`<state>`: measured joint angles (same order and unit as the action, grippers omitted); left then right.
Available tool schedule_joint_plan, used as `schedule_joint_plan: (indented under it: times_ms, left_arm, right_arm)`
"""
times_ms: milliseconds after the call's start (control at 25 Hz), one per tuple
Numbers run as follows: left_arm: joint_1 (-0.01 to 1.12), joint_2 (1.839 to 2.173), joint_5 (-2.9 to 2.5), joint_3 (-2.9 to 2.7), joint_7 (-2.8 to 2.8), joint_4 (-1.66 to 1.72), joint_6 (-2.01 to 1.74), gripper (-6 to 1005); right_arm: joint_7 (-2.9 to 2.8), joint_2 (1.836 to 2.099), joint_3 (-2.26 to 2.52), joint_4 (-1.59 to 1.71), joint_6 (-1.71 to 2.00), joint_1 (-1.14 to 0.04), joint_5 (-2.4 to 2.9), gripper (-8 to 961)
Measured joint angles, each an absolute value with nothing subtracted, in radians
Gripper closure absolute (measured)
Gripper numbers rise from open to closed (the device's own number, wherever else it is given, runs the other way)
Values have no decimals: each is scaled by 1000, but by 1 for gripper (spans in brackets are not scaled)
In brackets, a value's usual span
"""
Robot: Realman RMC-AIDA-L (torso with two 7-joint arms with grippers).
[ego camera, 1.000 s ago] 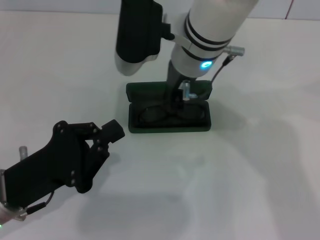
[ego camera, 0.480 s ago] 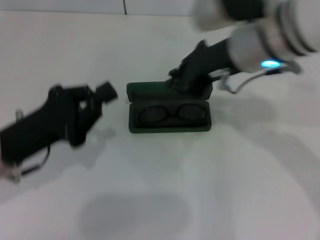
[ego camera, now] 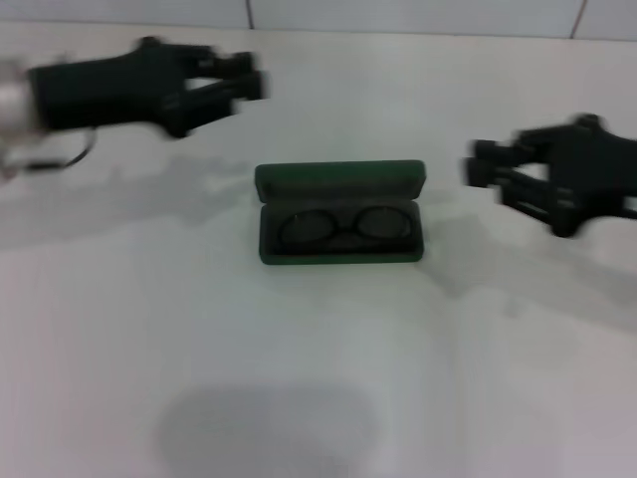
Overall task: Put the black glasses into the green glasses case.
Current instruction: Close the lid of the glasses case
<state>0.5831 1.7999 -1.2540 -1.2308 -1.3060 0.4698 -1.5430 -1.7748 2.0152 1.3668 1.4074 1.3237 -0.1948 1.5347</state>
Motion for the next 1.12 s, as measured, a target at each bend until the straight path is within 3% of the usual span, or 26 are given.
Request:
schedule_joint_plan:
  times_ms: [200,320,440,800,1120]
  left_arm:
    - [766,1859,-1585,-1231,-1419,472,-1341,705]
    - [816,1902,-1695,-1231,-1440,476,-1268,681]
    - [834,1922,-1717,-1230,-1440,477,-1240,667]
    - [836,1937,-1726,-1234,-1453,473,-1214,685]
    - [833,1975,-1809,-1231,-1454,474,-1206,700]
  right_arm:
    - [-1655,2013,1218,1179,1447,-164,1384,797]
    - [-1620,2012,1140,1057,1503,-180,1379,796]
    - [-1580,2012,1106,986,1529,-186,1384,795]
    - [-1527,2006,1064,874,1533,-219,1386,792]
    - [-1526,2009,1063,844,1525,-248,1417,789]
